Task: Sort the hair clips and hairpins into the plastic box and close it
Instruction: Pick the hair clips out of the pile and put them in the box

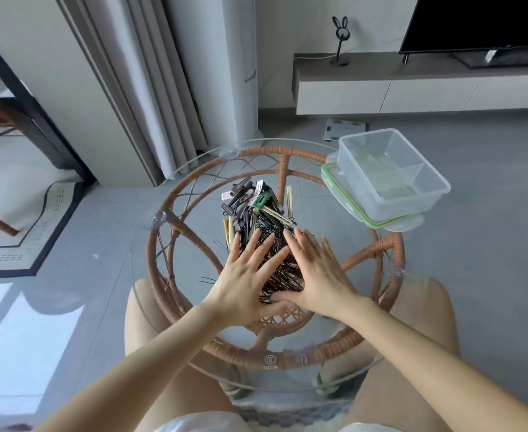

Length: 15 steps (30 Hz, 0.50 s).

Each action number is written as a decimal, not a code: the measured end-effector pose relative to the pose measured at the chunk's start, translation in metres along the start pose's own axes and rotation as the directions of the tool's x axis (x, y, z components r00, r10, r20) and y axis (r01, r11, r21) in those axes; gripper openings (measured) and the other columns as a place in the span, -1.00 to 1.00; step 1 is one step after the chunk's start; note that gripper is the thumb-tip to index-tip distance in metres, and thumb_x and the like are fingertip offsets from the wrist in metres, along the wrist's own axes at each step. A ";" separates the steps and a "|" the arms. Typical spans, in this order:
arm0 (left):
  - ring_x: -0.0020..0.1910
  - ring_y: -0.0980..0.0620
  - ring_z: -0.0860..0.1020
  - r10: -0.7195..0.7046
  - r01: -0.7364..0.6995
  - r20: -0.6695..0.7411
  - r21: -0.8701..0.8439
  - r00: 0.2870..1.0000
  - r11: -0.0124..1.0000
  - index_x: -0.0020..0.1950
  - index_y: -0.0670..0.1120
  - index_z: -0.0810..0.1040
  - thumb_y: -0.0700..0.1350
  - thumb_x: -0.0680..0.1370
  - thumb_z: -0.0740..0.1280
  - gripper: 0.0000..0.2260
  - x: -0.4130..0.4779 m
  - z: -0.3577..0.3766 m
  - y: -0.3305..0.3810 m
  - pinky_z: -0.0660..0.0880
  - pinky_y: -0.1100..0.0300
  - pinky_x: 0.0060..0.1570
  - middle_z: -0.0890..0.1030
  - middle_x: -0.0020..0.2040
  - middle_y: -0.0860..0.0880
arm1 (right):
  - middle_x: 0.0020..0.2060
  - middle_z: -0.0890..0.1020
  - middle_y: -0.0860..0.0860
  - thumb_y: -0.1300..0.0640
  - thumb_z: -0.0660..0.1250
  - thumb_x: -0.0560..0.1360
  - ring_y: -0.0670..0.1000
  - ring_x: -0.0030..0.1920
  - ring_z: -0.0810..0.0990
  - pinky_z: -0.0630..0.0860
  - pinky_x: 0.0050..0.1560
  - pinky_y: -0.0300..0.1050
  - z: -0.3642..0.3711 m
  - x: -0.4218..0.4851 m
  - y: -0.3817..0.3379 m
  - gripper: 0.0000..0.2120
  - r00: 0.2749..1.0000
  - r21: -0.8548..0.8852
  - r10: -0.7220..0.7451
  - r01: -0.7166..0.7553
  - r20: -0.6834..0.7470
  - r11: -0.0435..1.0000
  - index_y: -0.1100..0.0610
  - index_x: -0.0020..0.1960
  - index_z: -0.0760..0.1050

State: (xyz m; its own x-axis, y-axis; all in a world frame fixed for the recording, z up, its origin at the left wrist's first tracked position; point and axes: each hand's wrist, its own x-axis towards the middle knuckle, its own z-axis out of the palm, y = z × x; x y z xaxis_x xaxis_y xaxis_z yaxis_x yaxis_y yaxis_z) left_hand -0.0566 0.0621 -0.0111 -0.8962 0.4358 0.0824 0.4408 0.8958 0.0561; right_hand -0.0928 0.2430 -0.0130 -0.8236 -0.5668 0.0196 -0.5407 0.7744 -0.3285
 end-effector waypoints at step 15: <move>-0.01 -0.07 0.55 -0.569 0.462 -0.250 -0.377 0.783 0.803 0.03 -0.04 0.63 -0.03 0.51 0.29 -0.81 0.039 -0.041 -0.026 0.43 0.13 -0.01 0.63 -0.02 -0.05 | -0.08 0.66 0.00 -0.04 0.33 0.46 0.05 -0.04 0.49 0.34 0.01 -0.08 -0.033 0.015 -0.001 -0.73 0.978 -0.119 -0.062 0.038 -0.201 0.992 0.12 0.02 0.61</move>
State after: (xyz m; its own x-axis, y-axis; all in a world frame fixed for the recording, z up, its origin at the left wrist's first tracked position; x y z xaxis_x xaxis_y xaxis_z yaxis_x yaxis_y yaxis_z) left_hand -0.1006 0.0526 0.0316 -0.9405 -0.1898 0.2817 -0.0418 0.8877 0.4586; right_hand -0.1105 0.2433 0.0188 -0.8063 -0.5451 0.2296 -0.5881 0.7802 -0.2130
